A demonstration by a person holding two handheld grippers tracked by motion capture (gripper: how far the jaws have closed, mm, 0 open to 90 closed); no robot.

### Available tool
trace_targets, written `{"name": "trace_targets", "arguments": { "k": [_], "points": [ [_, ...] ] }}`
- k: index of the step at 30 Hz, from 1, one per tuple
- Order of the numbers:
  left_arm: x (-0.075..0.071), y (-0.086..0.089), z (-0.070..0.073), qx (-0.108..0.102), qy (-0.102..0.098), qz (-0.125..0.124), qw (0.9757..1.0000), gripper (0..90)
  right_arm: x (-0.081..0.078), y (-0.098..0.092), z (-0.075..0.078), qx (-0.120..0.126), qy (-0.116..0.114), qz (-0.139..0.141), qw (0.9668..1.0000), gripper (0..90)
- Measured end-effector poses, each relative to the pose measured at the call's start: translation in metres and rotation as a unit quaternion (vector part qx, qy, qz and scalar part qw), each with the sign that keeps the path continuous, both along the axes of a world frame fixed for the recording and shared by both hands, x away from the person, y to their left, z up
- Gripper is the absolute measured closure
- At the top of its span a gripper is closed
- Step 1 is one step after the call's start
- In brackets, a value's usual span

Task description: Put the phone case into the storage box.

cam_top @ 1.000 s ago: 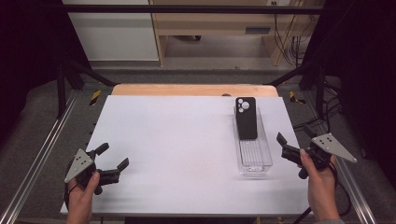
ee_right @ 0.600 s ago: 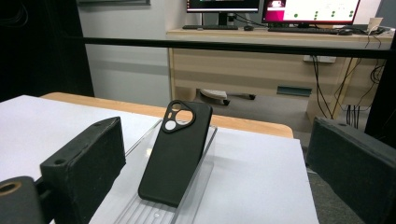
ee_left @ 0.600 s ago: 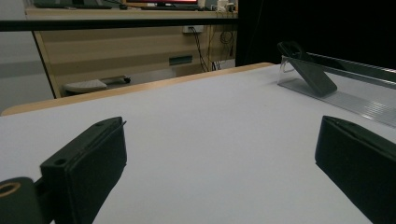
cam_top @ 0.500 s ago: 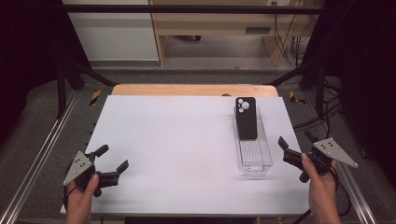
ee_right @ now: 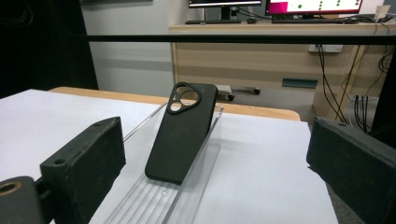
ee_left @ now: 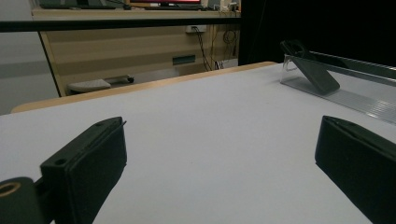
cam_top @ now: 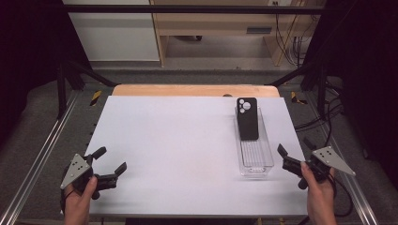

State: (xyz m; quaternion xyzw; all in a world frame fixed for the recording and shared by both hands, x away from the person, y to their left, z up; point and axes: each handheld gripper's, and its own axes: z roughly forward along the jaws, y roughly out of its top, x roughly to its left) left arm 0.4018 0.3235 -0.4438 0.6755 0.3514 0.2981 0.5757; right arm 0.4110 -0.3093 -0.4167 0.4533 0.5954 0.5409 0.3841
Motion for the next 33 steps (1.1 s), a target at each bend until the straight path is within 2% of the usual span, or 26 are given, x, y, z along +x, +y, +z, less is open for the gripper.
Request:
{"name": "trace_targets", "arguments": {
  "k": [8, 24, 33],
  "points": [
    [-0.003, 0.0, 0.0, 0.001, -0.003, -0.003, 1.0, 2.4, -0.004, 0.006, 0.002, -0.006, -0.005, 0.017, 0.9998, 4.5],
    [-0.01, 0.008, 0.003, -0.007, -0.016, 0.003, 0.9998, 2.5, -0.008, 0.009, 0.002, 0.002, -0.004, 0.033, 0.9994, 4.4],
    [-0.01, 0.007, 0.003, -0.012, -0.017, -0.005, 0.9998, 2.5, -0.007, 0.017, 0.001, 0.005, -0.004, 0.049, 0.9988, 4.5]
  ]
}}
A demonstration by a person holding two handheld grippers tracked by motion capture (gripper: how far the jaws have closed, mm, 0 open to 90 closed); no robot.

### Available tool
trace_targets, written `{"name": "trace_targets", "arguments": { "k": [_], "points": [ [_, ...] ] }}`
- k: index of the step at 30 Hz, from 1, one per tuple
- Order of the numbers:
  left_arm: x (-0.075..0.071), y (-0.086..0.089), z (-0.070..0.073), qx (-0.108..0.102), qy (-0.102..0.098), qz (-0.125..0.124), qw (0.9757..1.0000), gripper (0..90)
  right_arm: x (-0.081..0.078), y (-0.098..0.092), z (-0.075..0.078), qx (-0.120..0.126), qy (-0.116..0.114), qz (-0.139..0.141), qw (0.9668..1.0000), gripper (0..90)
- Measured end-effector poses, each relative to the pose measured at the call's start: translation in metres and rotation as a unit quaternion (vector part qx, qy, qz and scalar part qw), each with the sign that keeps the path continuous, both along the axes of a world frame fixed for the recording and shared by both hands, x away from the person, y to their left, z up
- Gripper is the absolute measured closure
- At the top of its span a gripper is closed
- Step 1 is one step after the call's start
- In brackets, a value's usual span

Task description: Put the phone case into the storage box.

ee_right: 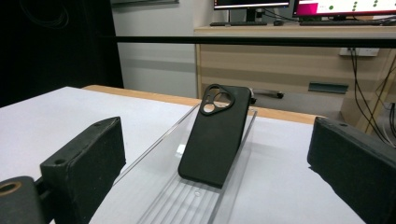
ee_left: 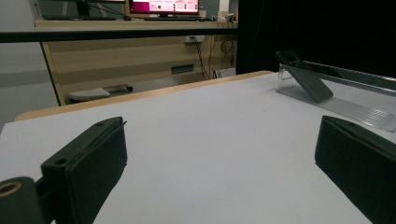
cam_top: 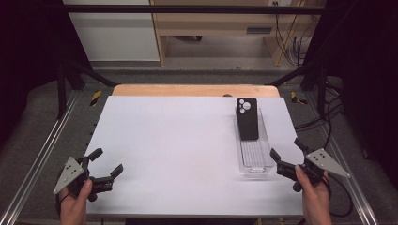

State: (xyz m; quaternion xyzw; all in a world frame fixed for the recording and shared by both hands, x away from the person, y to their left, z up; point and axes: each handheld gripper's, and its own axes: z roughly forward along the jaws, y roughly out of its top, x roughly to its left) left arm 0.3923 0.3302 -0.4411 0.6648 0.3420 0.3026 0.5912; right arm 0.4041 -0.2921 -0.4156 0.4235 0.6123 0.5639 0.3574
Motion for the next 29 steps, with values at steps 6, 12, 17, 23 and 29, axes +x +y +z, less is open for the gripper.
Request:
{"name": "trace_targets", "arguments": {
  "k": [6, 12, 17, 23, 29],
  "points": [
    [0.0, 0.0, 0.0, 0.0, 0.0, -0.002, 1.0, 2.5, 0.001, 0.005, -0.003, 0.003, 0.001, 0.007, 1.0, 4.7],
    [0.0, -0.003, -0.001, 0.001, 0.001, -0.009, 1.0, 2.5, 0.002, 0.011, -0.011, 0.004, 0.005, 0.018, 0.9998, 4.7],
    [0.0, -0.006, 0.0, 0.004, -0.003, -0.017, 0.9998, 2.5, 0.003, 0.017, -0.015, 0.006, 0.003, 0.035, 0.9994, 4.5],
    [0.001, -0.009, -0.001, 0.001, -0.003, -0.023, 0.9997, 2.5, 0.003, 0.025, -0.021, 0.005, 0.004, 0.061, 0.9981, 4.4],
    [0.002, -0.01, -0.001, -0.003, -0.001, -0.026, 0.9997, 2.4, 0.001, 0.028, -0.023, 0.003, 0.0, 0.072, 0.9974, 4.3]
  ]
}}
